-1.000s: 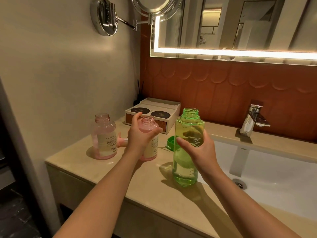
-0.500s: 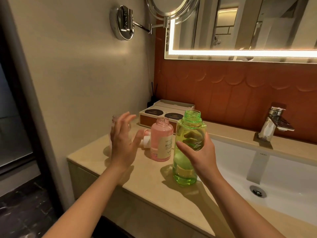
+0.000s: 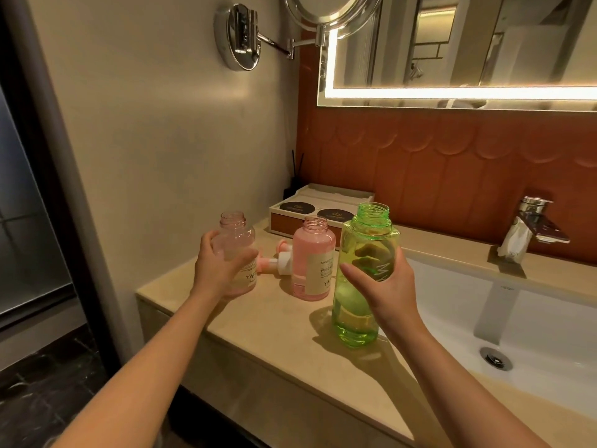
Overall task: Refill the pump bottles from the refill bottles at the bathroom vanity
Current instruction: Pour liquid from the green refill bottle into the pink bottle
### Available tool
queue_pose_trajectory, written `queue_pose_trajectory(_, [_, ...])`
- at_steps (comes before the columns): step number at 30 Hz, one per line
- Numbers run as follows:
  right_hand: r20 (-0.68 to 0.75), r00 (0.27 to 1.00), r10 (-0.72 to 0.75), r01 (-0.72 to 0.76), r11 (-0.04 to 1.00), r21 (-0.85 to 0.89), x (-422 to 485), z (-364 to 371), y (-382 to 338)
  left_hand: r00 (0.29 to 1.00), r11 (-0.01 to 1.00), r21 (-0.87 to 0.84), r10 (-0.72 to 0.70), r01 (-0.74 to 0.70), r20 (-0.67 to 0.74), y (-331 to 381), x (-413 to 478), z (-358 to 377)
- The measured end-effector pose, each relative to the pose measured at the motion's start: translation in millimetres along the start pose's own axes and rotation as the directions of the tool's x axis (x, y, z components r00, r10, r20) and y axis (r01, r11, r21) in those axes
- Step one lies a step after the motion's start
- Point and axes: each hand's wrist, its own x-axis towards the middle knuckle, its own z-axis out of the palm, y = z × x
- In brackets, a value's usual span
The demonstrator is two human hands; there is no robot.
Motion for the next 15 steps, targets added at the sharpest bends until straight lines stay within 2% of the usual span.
queue_pose_trajectory(8, [0.013,1.000,0.002,-0.002,1.000,-0.003,0.4,-1.0,1.3,0.999,0.999,0.048,0.027,-0.025,-0.038,6.2,-6.3,2.2])
queue_pose_trajectory(15, [0.048,0.999,0.002,-0.003,1.000,0.018,-6.0,-7.0,-4.5,0.995,0.998,-0.067,0.006,0.000,0.097,9.0,-43.2,-6.3])
